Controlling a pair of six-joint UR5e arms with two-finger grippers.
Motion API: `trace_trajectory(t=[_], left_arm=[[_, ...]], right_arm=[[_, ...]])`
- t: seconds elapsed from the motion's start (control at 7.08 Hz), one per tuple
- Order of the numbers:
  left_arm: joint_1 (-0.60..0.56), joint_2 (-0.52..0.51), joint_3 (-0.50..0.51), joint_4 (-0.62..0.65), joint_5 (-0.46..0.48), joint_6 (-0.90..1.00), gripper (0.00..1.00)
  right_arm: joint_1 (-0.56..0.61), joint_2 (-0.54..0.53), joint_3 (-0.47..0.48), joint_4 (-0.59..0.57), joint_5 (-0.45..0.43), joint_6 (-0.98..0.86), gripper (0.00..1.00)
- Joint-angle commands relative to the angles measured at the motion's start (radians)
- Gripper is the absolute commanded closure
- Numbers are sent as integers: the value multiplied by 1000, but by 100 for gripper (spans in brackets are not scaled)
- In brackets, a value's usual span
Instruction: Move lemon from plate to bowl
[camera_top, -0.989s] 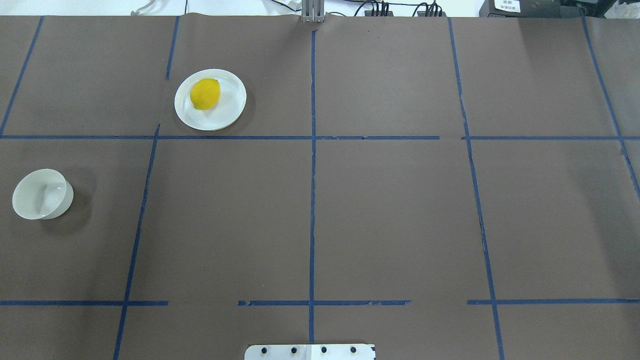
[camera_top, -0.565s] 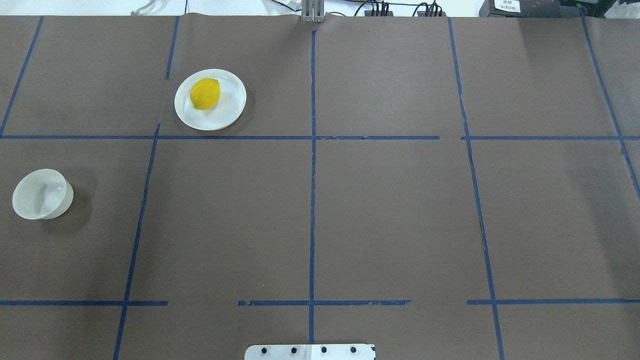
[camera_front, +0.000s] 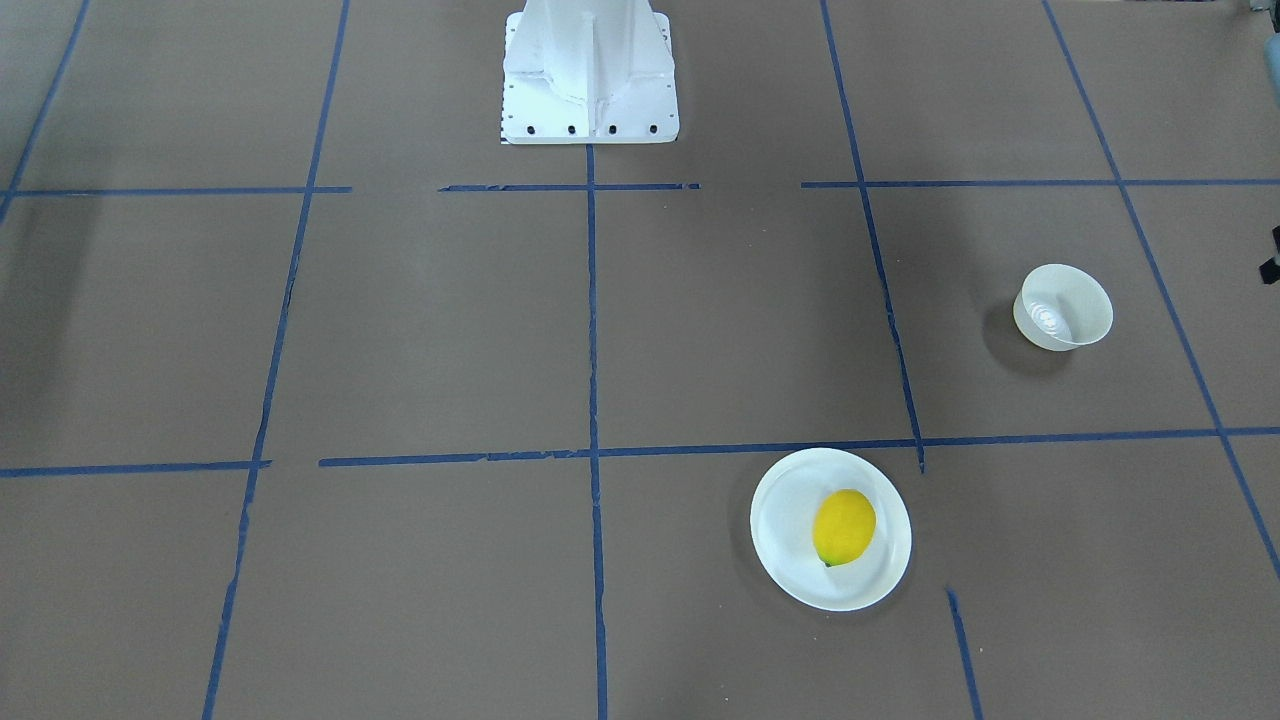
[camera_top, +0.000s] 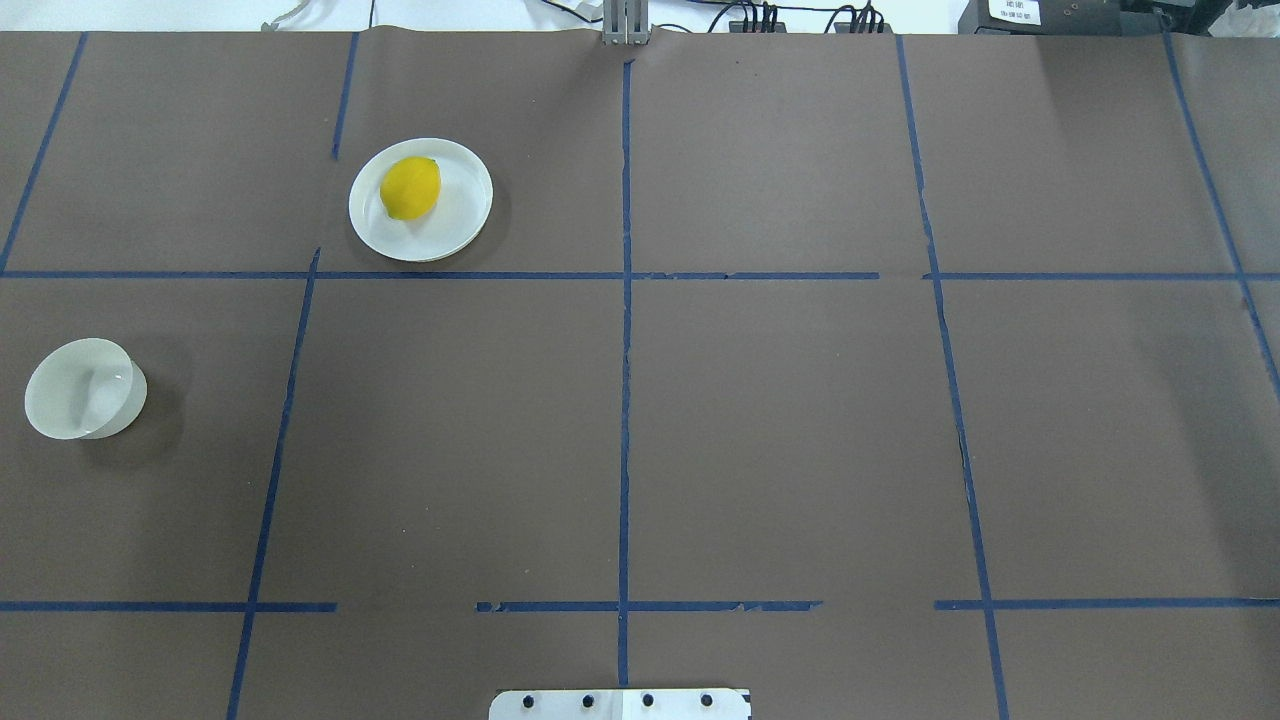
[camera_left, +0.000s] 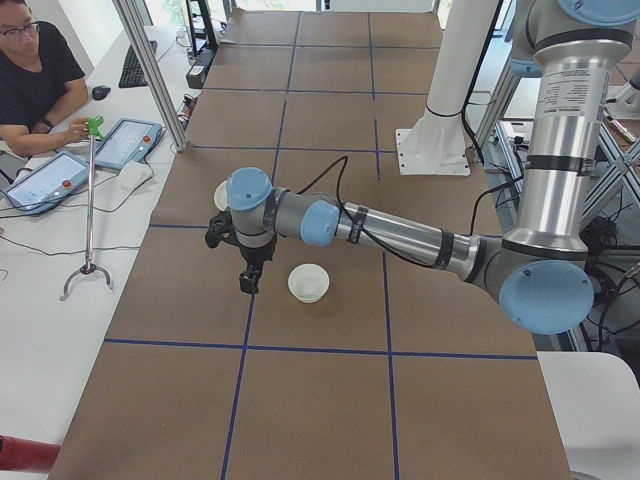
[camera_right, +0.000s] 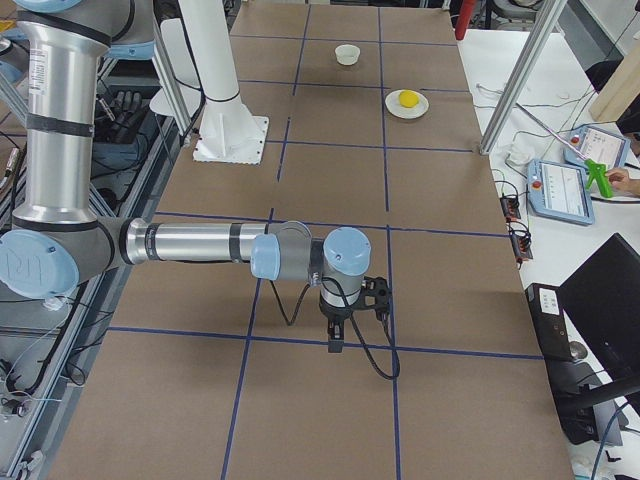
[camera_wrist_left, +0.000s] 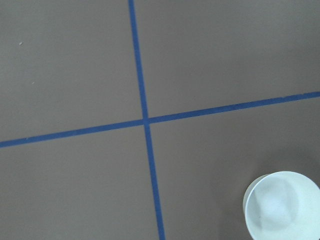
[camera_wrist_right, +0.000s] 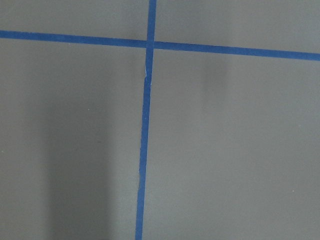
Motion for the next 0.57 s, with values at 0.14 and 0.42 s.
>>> trace_trajectory(t=[0.14, 0.42], left_arm=[[178, -188, 55, 0, 10, -81, 0], [245, -328, 155, -3, 39, -162, 0]], right_arm=[[0, 0, 0, 0, 0, 0, 0], [0, 0, 0, 0, 0, 0, 0]])
